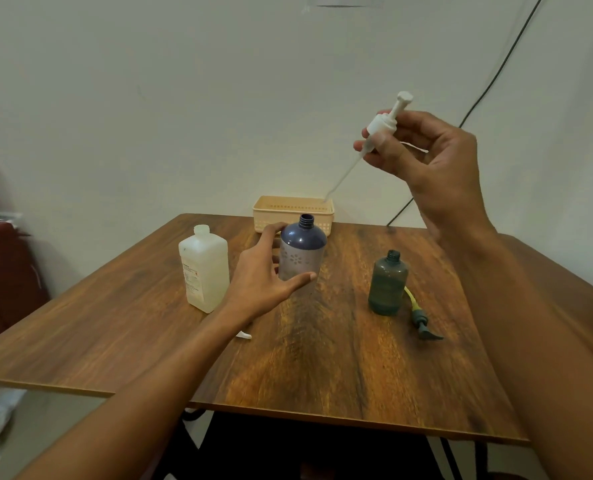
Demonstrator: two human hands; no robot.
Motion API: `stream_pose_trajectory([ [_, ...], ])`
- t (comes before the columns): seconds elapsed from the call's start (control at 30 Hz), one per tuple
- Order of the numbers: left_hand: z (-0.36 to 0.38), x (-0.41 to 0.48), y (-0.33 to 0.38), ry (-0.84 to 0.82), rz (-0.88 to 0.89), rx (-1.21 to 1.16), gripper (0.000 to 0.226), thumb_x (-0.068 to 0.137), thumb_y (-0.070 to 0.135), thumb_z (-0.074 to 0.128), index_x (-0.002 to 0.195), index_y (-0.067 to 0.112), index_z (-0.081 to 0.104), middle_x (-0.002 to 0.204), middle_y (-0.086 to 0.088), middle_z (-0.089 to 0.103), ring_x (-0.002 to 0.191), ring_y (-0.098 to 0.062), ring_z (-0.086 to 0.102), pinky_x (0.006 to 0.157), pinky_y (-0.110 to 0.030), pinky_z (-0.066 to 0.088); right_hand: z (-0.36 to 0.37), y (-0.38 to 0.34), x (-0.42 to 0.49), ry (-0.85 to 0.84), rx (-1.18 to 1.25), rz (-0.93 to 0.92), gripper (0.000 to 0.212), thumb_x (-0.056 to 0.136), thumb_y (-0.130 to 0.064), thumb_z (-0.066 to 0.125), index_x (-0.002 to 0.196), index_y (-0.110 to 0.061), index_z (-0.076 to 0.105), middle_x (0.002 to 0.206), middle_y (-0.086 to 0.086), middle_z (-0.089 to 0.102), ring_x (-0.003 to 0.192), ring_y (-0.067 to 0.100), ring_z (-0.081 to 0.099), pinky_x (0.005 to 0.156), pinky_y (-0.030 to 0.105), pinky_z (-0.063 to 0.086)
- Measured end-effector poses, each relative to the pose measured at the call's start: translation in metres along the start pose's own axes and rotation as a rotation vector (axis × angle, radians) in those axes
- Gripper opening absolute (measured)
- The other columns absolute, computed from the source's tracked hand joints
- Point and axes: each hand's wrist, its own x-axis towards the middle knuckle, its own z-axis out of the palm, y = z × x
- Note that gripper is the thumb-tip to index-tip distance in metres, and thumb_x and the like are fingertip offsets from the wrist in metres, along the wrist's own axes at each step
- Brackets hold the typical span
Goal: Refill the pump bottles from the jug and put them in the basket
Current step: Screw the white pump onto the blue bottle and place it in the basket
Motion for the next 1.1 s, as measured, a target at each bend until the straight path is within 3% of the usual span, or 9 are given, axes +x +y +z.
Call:
stream_pose_trajectory([
  [0.23, 0.001, -0.003, 0.005, -0.019, 0.017, -0.018, 0.093, 0.072, 0.049, 0.088, 0.148, 0.027, 0.040, 0.138, 0.004, 0.062, 0.114, -0.004, 0.059, 0.085, -0.004, 0.045, 0.007, 0.011, -0.001, -0.043, -0.026, 0.029, 0.041, 0.100, -0.019, 0.077, 0.135, -0.001, 0.068, 0.121, 0.010, 0.078, 0.107, 0.021, 0.080, 0.095, 0.042, 0.065],
  [0.7, 0.004, -0.005, 0.012, -0.018, 0.020, -0.010, 0.094, 0.073, 0.044, 0.090, 0.150, 0.024, 0.041, 0.140, 0.001, 0.062, 0.119, -0.010, 0.061, 0.088, -0.007, 0.045, 0.029, 0.056, -0.016, -0.237, -0.131, 0.169, 0.042, 0.096, -0.023, 0.080, 0.136, -0.013, 0.071, 0.120, -0.002, 0.079, 0.110, 0.012, 0.078, 0.092, 0.035, 0.065],
  [0.8, 0.003, -0.005, 0.014, -0.011, 0.024, -0.011, 0.094, 0.073, 0.046, 0.090, 0.150, 0.024, 0.040, 0.141, 0.001, 0.061, 0.119, -0.014, 0.063, 0.092, -0.018, 0.052, 0.033, 0.065, -0.019, -0.321, -0.200, 0.174, 0.039, 0.093, -0.029, 0.082, 0.131, -0.022, 0.074, 0.118, -0.014, 0.078, 0.111, 0.000, 0.074, 0.094, 0.019, 0.060],
  [0.9, 0.003, -0.005, 0.016, -0.010, 0.021, -0.004, 0.095, 0.073, 0.048, 0.089, 0.151, 0.024, 0.039, 0.142, 0.000, 0.060, 0.118, -0.016, 0.064, 0.092, -0.025, 0.056, 0.037, 0.070, -0.022, -0.385, -0.270, 0.203, 0.042, 0.093, -0.037, 0.081, 0.133, -0.027, 0.074, 0.116, -0.023, 0.074, 0.108, -0.014, 0.068, 0.083, 0.001, 0.050],
  [0.97, 0.002, -0.005, 0.016, -0.009, 0.018, -0.008, 0.095, 0.073, 0.048, 0.089, 0.151, 0.024, 0.039, 0.142, 0.000, 0.060, 0.117, -0.015, 0.064, 0.091, -0.022, 0.055, 0.039, 0.073, -0.022, -0.392, -0.273, 0.215, 0.043, 0.094, -0.039, 0.080, 0.135, -0.026, 0.073, 0.120, -0.020, 0.075, 0.110, -0.012, 0.067, 0.082, 0.003, 0.050],
  [1.1, 0.002, -0.005, 0.017, -0.002, 0.018, -0.016, 0.095, 0.072, 0.051, 0.088, 0.150, 0.024, 0.041, 0.141, 0.000, 0.061, 0.117, -0.015, 0.064, 0.092, -0.024, 0.057, 0.038, 0.075, -0.024, -0.400, -0.225, 0.227, 0.045, 0.093, -0.037, 0.081, 0.136, -0.024, 0.074, 0.128, -0.011, 0.077, 0.118, 0.002, 0.071, 0.096, 0.020, 0.057],
])
